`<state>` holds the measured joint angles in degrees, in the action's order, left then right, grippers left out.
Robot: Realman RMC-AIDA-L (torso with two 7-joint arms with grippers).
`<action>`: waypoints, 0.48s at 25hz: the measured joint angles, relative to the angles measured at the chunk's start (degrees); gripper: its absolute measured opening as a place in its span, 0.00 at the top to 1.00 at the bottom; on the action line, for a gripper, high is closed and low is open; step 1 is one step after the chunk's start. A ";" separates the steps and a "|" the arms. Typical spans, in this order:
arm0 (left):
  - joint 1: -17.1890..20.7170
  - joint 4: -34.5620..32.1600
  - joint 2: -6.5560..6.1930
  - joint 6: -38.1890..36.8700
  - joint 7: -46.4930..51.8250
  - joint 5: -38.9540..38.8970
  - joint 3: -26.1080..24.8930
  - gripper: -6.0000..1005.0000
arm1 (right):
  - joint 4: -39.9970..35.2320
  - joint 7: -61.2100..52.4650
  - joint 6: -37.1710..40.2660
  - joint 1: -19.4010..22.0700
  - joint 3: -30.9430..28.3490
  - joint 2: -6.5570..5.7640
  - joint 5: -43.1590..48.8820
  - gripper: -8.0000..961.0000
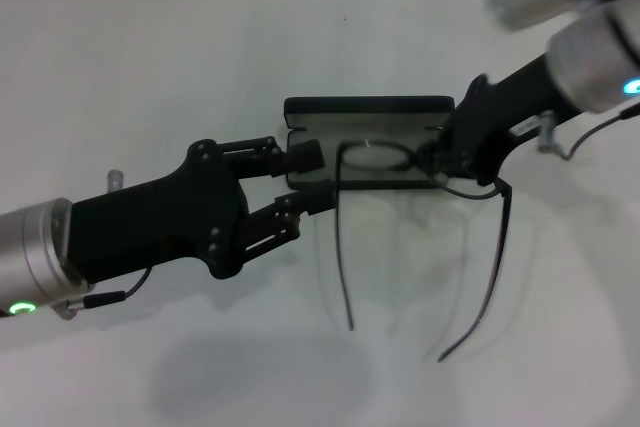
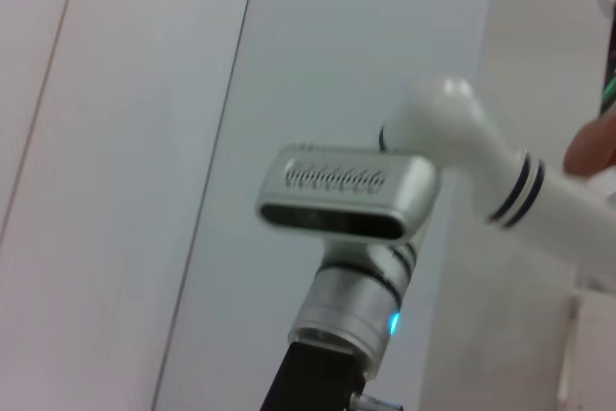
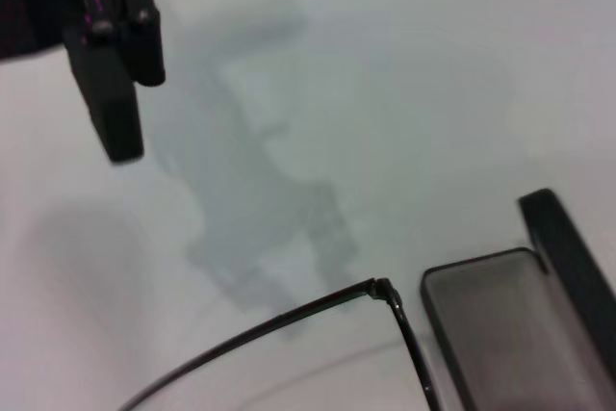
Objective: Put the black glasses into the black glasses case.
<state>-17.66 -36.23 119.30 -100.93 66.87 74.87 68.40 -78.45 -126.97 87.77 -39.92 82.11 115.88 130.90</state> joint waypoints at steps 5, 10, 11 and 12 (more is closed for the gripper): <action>-2.34 0.19 0.17 -4.17 0.21 -0.85 -0.18 0.63 | -3.68 8.00 -0.04 9.42 -9.15 0.02 -12.88 0.93; -5.80 1.62 0.29 -5.37 1.52 -2.23 0.41 0.86 | 4.45 21.83 -0.80 15.62 -13.35 -0.11 -32.74 0.93; -6.57 1.97 0.33 -6.02 1.86 -2.63 0.44 0.87 | 5.56 23.48 -0.76 16.14 -13.57 -0.20 -34.68 0.93; -7.09 2.23 0.34 -6.48 2.03 -2.95 0.45 0.88 | 6.86 25.33 -0.62 16.64 -13.78 -0.23 -36.60 0.93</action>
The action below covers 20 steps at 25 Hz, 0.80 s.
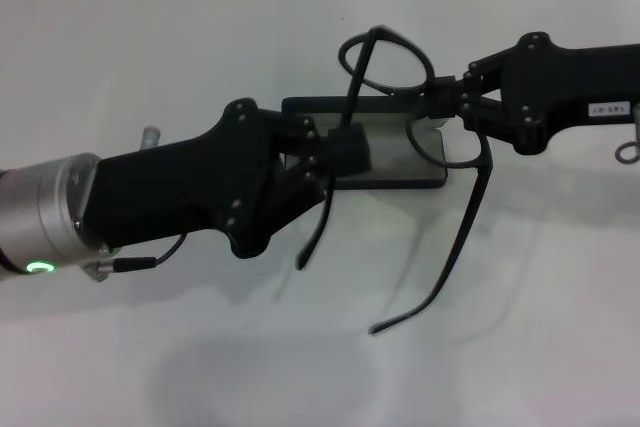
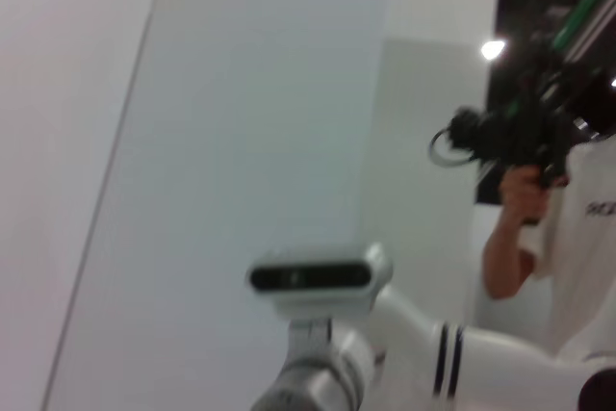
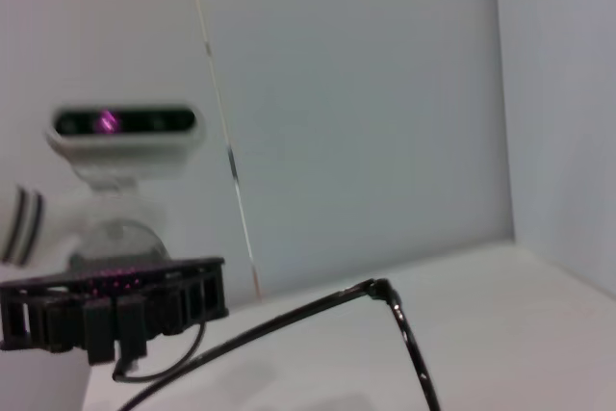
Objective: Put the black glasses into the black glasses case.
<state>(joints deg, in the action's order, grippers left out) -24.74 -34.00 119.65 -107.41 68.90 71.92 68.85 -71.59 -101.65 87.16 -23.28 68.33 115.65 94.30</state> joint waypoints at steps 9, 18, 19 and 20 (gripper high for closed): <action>-3.40 1.48 0.23 -2.74 -0.42 -1.73 0.37 0.96 | 9.94 7.89 2.21 0.20 -2.39 -0.04 -6.24 0.93; -4.29 1.94 0.24 -2.92 -1.86 -2.99 2.74 0.96 | 14.28 11.44 5.79 -0.63 -2.97 -0.13 -10.47 0.93; -4.51 2.39 0.24 -2.89 -1.89 -2.92 2.76 0.96 | 14.31 11.50 5.98 -0.66 -2.97 -0.10 -10.54 0.93; -4.91 3.18 0.23 -2.82 -2.07 -2.89 2.77 0.96 | 14.37 11.58 6.32 -0.71 -2.98 -0.04 -10.78 0.93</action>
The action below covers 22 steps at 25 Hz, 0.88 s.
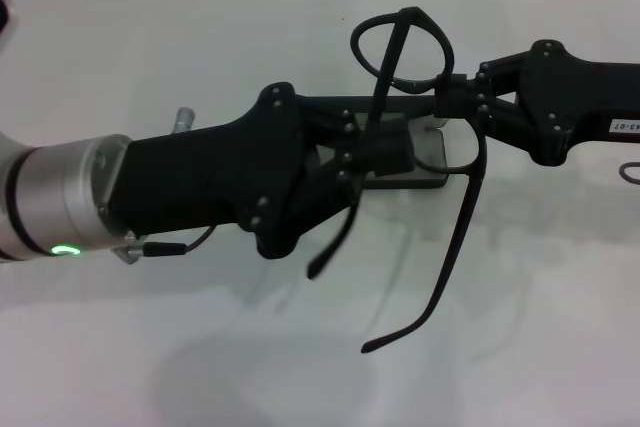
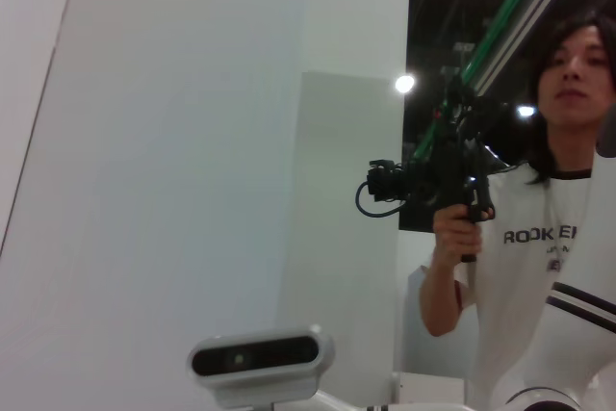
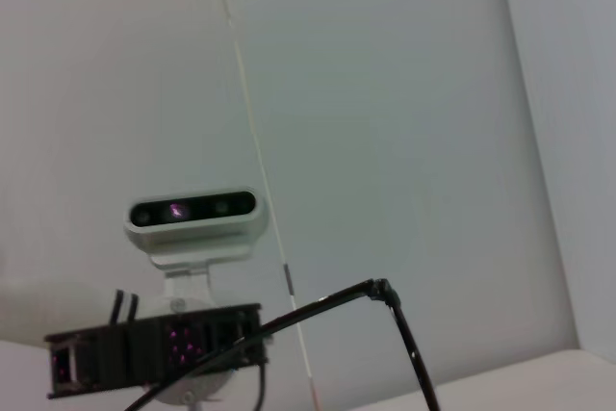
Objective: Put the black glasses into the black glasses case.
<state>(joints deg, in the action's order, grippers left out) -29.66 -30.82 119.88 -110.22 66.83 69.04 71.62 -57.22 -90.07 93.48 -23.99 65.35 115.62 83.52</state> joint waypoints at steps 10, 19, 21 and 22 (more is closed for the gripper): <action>-3.51 6.62 0.01 0.20 -3.05 0.27 0.02 0.96 | 3.71 1.76 3.02 -1.46 0.81 0.22 -2.60 0.93; -2.93 7.55 0.09 0.76 -4.54 -0.04 -0.03 0.96 | 6.15 2.72 6.00 -2.55 0.96 0.35 -3.93 0.93; -2.91 7.95 0.09 1.08 -4.87 -0.09 -0.07 0.96 | 6.19 2.73 6.37 -2.51 1.11 0.38 -4.37 0.93; -2.89 8.05 0.09 1.24 -4.98 -0.11 -0.07 0.96 | 6.20 2.73 6.54 -2.46 1.31 0.41 -4.71 0.93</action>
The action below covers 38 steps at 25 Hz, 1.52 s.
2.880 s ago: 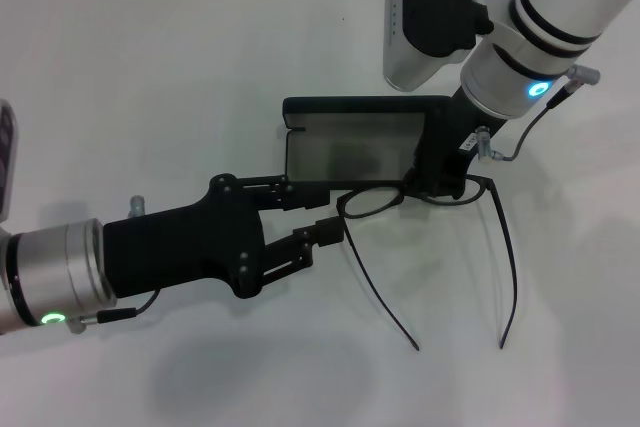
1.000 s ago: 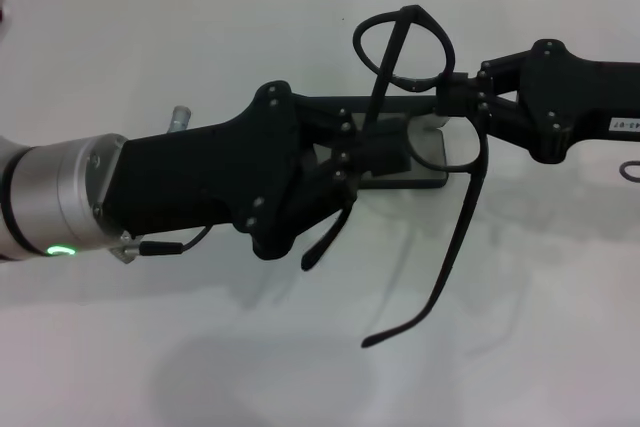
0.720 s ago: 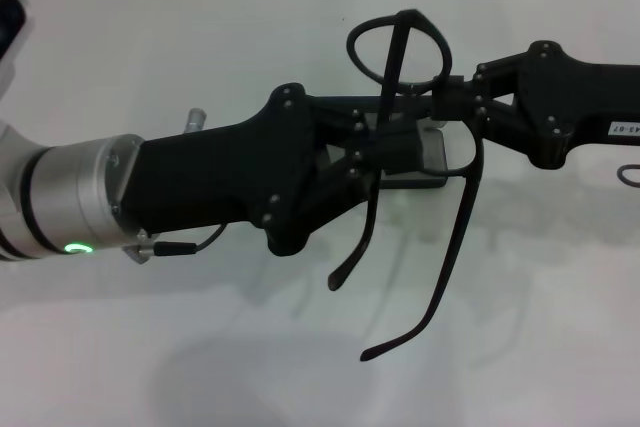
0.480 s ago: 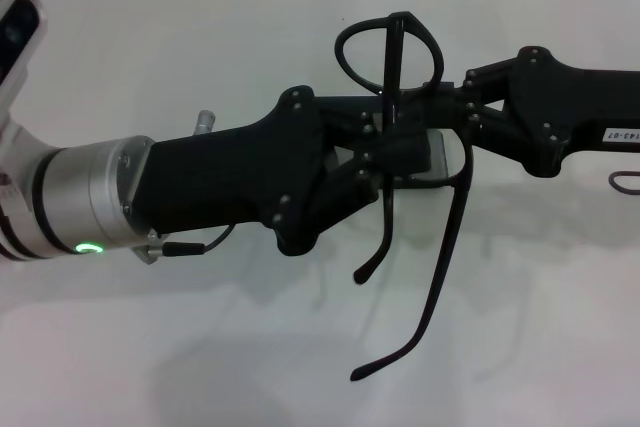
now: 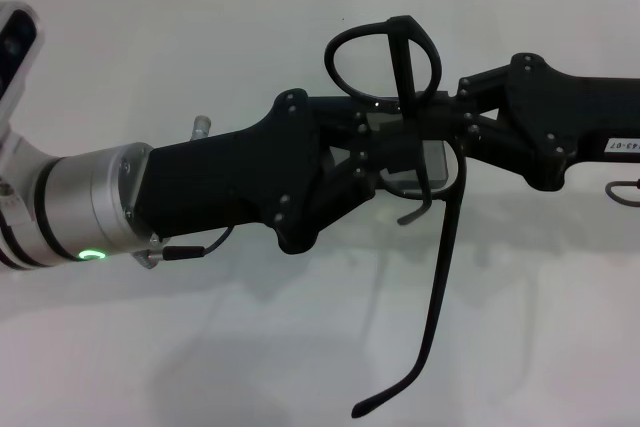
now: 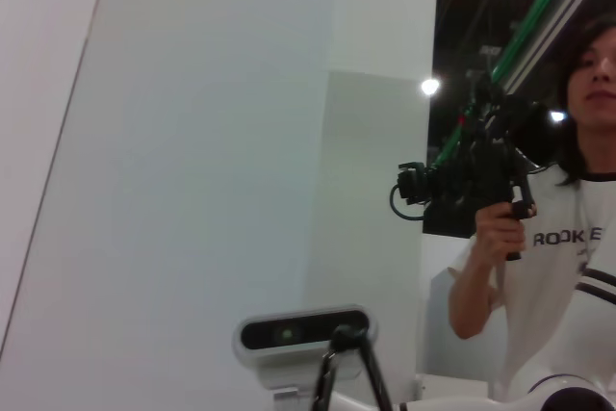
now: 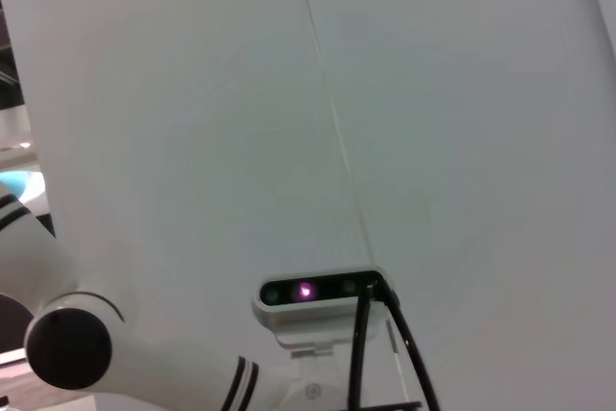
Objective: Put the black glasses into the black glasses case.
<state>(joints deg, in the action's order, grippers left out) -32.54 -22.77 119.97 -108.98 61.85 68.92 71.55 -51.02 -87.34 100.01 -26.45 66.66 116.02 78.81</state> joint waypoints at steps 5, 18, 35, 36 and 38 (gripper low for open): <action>0.06 0.07 0.00 0.22 -0.36 -0.03 -0.01 0.96 | 0.03 -0.02 0.31 0.21 0.27 -0.01 -0.33 0.93; -0.06 1.57 0.00 0.27 -1.00 -0.73 -0.18 0.96 | 0.05 0.02 1.30 0.34 0.31 -0.01 -0.90 0.93; 1.14 0.45 -0.71 -5.95 -3.23 1.32 0.13 0.96 | 2.14 0.36 13.48 1.59 -16.86 -0.52 -8.65 0.93; 0.97 0.44 -0.59 -5.92 -3.23 2.04 0.15 0.96 | 2.17 0.26 13.79 1.69 -17.19 -0.46 -10.78 0.93; 0.38 0.54 -0.32 -5.90 -3.23 3.21 0.26 0.96 | 2.63 0.34 14.02 1.80 -17.22 -0.30 -14.28 0.93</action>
<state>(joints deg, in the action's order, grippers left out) -32.16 -22.23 119.66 -114.88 58.62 72.13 71.81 -48.39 -87.00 114.04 -24.65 49.44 115.73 64.53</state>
